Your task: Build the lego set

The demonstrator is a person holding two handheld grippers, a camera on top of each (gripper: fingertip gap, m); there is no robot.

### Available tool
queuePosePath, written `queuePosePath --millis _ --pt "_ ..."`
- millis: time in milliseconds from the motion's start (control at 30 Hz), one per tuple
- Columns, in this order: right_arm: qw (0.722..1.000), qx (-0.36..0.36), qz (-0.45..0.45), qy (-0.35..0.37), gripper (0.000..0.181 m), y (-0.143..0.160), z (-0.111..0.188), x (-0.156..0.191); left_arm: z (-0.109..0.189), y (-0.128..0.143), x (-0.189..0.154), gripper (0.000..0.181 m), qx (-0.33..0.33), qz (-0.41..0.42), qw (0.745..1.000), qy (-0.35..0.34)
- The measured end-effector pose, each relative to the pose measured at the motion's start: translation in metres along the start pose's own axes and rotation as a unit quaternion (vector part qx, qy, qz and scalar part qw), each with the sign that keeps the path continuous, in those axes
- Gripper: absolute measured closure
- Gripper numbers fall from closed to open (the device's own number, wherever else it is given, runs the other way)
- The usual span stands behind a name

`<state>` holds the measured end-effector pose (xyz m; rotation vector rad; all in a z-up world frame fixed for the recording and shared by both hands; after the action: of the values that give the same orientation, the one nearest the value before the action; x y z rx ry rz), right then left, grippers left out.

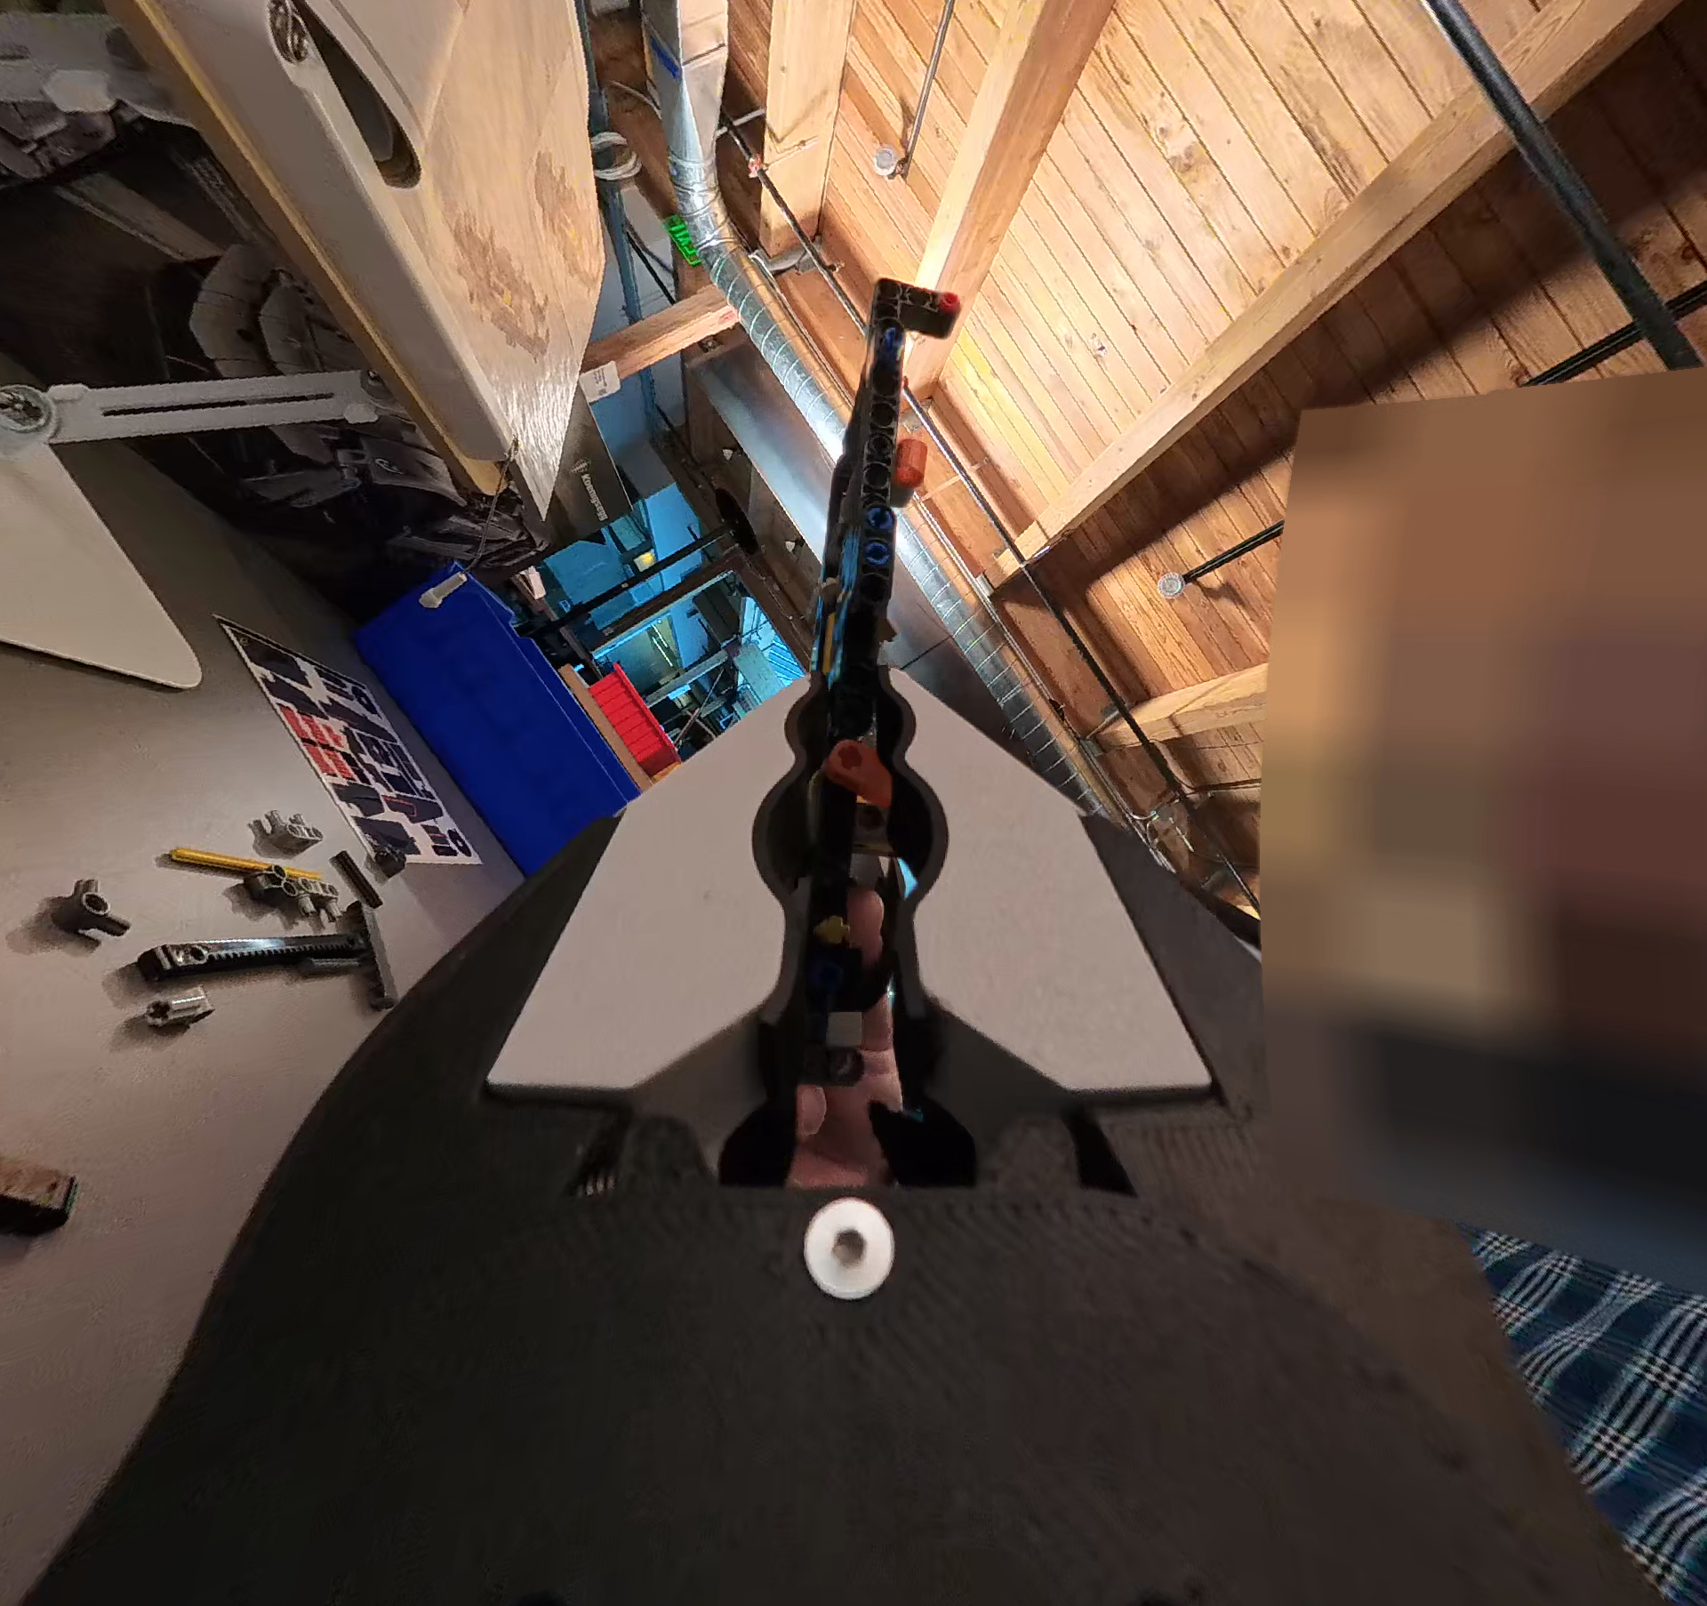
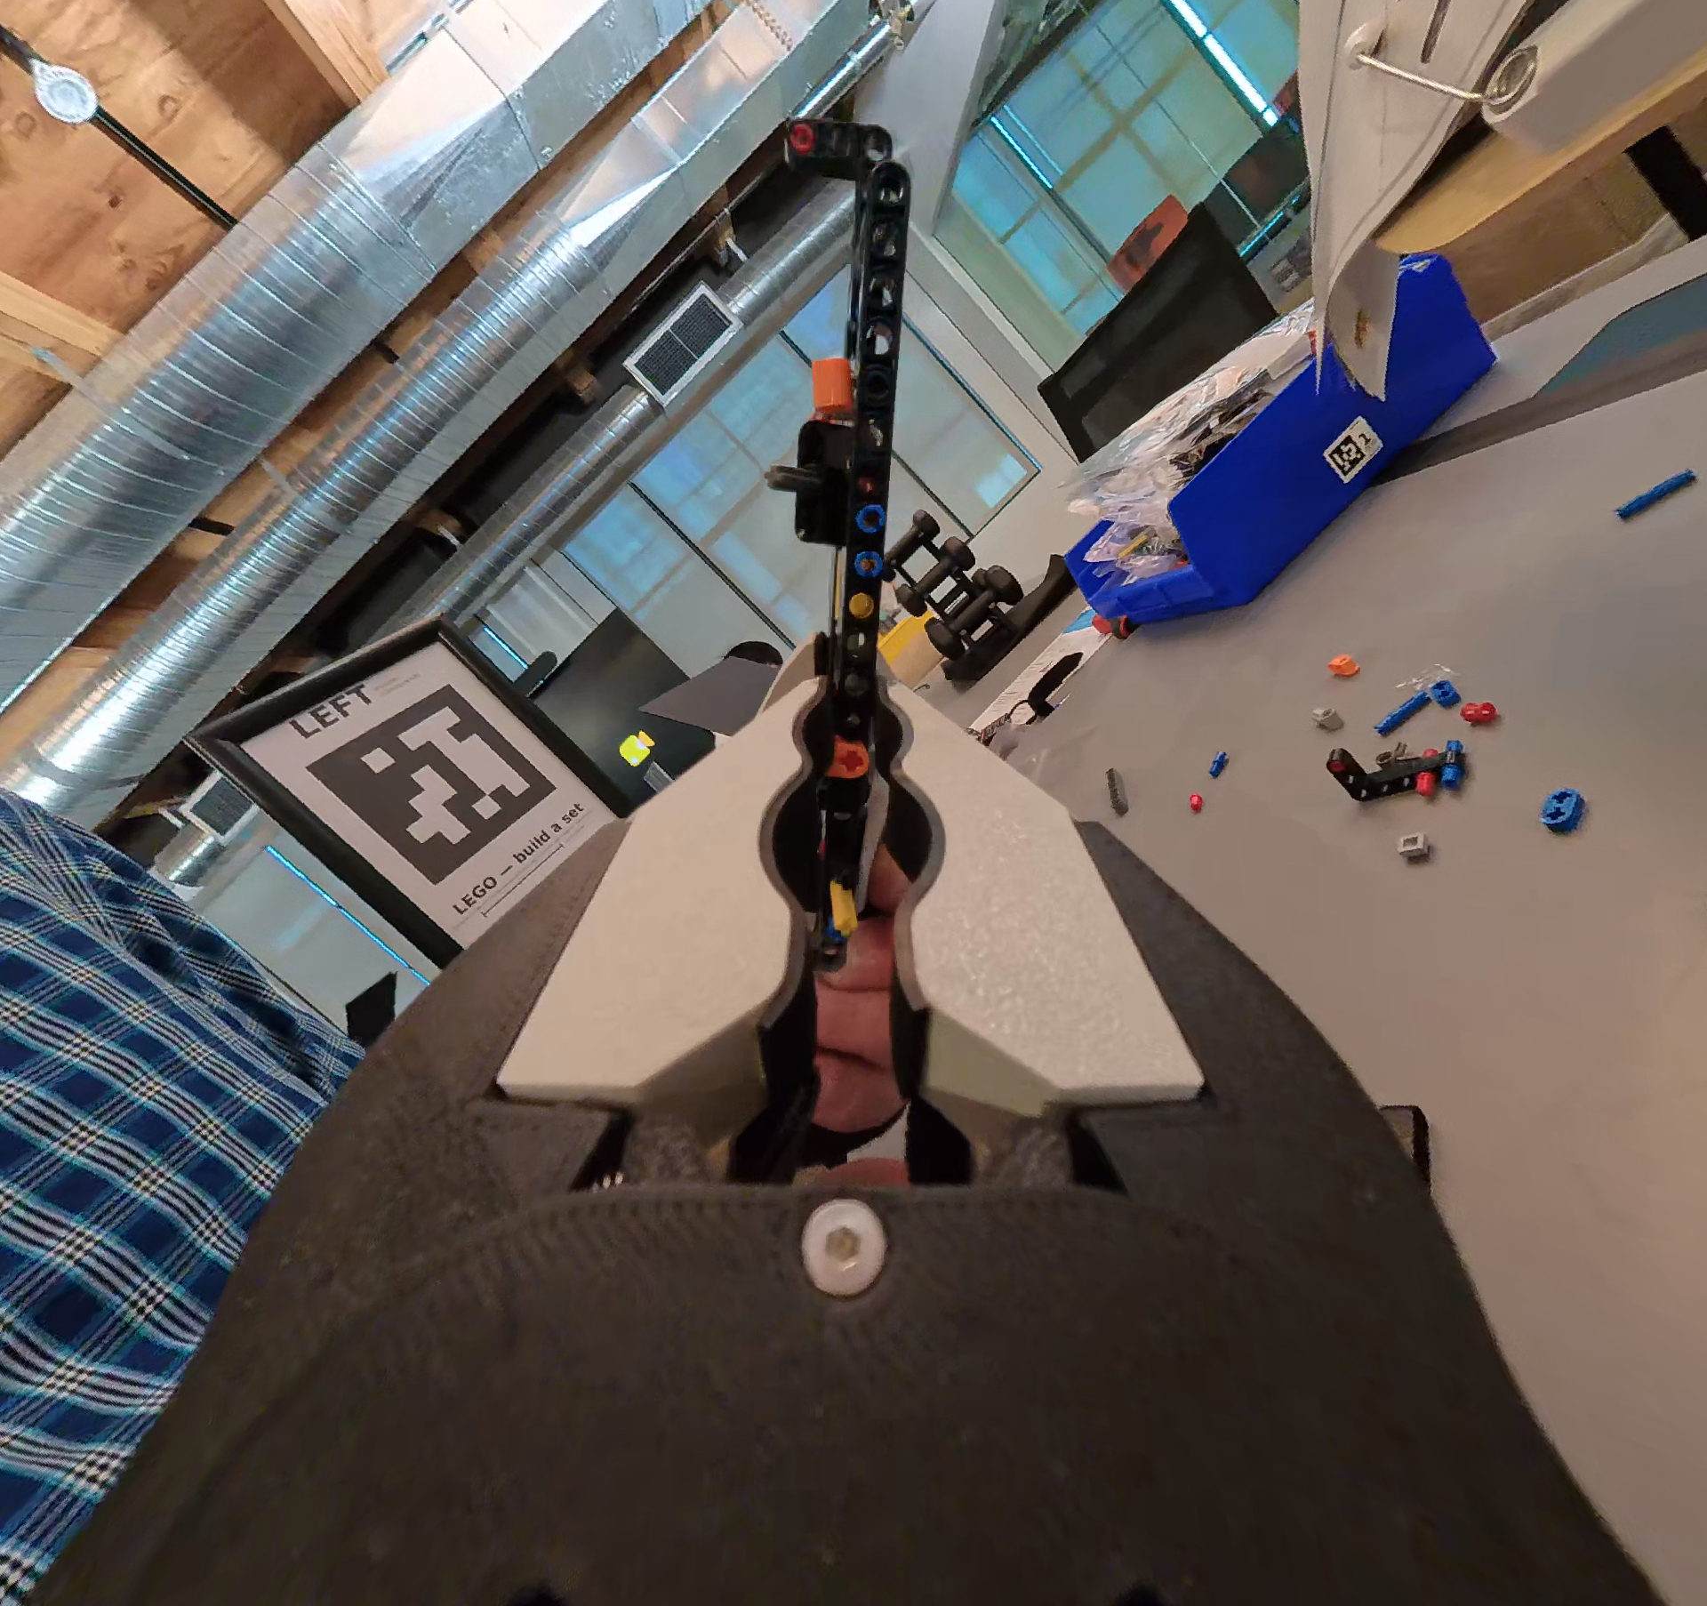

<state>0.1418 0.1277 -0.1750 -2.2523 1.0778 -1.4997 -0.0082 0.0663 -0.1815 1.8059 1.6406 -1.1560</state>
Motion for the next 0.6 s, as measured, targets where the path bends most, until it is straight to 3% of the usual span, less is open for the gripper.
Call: queuePosePath --millis 600 --pt "1.000 -0.010 -0.018 0.000 0.176 -0.0048 0.0040 -0.0060 -0.0022 0.0054 -0.0003 0.173 0.012 -0.027 1.000 -0.001"
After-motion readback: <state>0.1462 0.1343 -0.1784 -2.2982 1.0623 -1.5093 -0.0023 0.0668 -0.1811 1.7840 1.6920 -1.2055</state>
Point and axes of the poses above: each gripper's, where its closed fingertips meet, z back along the fingers, y out of its underside, x = y × z across the jaws, the point moved 8 cm from there along z, back along the fingers, and after that the axes turned 15 degrees about -x, right-handed, at the moved point
